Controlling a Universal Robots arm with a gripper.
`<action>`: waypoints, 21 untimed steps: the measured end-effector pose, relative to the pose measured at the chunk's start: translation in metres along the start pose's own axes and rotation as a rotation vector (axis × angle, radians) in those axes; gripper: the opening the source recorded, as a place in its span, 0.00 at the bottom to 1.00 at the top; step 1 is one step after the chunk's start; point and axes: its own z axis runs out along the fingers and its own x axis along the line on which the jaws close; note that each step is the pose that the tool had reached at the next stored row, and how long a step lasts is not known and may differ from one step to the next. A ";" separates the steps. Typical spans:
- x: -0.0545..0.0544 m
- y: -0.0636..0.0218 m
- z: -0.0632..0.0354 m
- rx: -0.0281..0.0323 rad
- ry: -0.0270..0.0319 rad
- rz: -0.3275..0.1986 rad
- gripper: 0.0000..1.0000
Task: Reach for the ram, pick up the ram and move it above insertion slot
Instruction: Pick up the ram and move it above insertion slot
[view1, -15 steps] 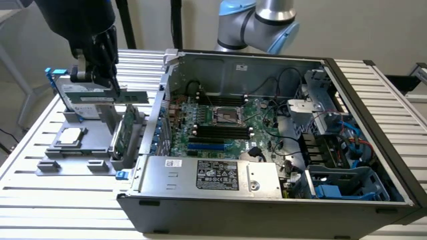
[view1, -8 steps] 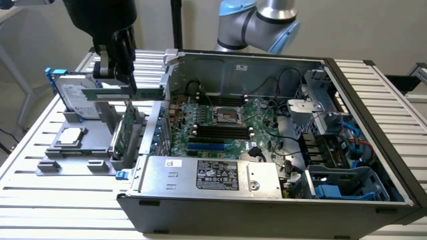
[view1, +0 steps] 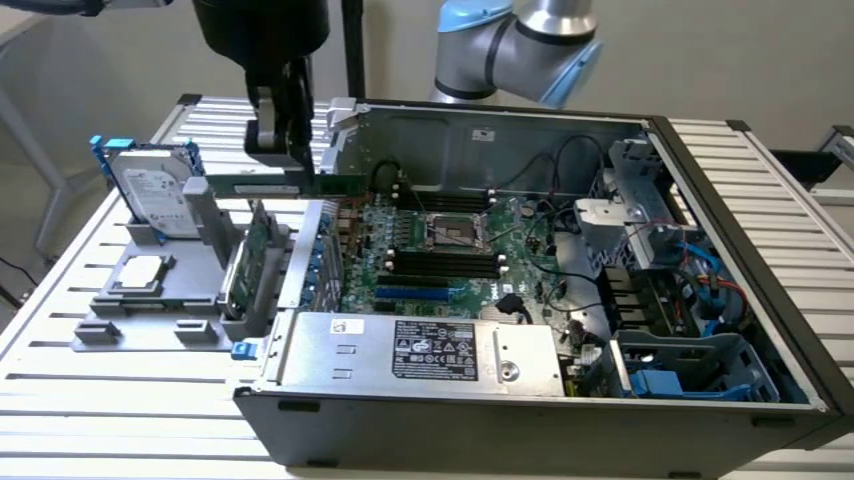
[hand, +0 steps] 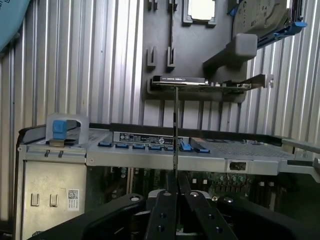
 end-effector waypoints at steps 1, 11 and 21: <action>0.000 -0.0048 0.0001 0.0001 -0.0002 0.000 0.13; -0.011 -0.0455 0.0017 0.0001 -0.0002 0.000 0.13; -0.035 -0.0752 0.0068 0.0000 -0.0001 0.000 0.13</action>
